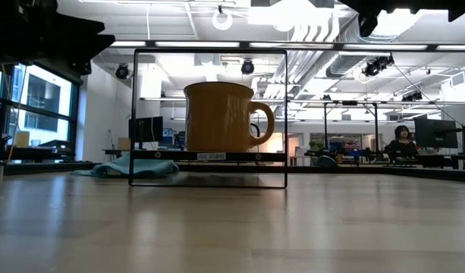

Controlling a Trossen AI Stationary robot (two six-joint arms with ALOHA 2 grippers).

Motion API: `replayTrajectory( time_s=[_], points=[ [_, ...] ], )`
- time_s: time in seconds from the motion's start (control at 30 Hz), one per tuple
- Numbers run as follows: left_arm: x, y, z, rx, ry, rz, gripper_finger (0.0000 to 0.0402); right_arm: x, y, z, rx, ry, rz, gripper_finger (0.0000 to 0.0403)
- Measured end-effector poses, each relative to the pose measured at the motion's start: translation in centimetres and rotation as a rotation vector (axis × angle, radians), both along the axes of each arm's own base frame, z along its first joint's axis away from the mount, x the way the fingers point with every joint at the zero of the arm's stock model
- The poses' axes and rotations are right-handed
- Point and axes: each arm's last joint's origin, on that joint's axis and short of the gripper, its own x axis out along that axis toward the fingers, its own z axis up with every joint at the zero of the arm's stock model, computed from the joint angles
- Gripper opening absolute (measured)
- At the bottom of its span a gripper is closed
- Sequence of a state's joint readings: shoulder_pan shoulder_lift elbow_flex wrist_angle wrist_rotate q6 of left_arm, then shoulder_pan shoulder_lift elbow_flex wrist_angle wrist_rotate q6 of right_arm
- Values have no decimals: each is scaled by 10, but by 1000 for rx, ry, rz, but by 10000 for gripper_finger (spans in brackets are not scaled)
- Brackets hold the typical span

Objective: Stack small to large cups/mugs on shelf
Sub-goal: Return to Home Position

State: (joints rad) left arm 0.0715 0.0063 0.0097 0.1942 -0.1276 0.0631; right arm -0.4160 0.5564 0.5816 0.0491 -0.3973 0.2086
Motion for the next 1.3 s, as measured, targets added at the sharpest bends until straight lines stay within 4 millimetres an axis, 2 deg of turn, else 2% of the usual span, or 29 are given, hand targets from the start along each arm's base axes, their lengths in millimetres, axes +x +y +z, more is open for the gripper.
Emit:
replayTrajectory(
  time_s=[0.33, 0.63, 1.03, 1.2, 1.3],
  points=[
    [2, 0, -16, -117, 143, -16, 182, 0, 0, 0, 2, 0, -2, 99],
    [4, 0, -18, -116, 169, -21, 182, 0, 0, 0, 19, 0, -1, 99],
    [14, -1, -34, -306, 326, -70, 182, 0, 0, 0, 29, 1, 11, 99],
    [14, -3, -34, -295, 341, -145, 182, 0, 0, -1, 49, 9, 22, 99],
    [14, -3, -29, -219, 300, -149, 182, 0, 1, -1, 62, 9, 23, 99]
  ],
)
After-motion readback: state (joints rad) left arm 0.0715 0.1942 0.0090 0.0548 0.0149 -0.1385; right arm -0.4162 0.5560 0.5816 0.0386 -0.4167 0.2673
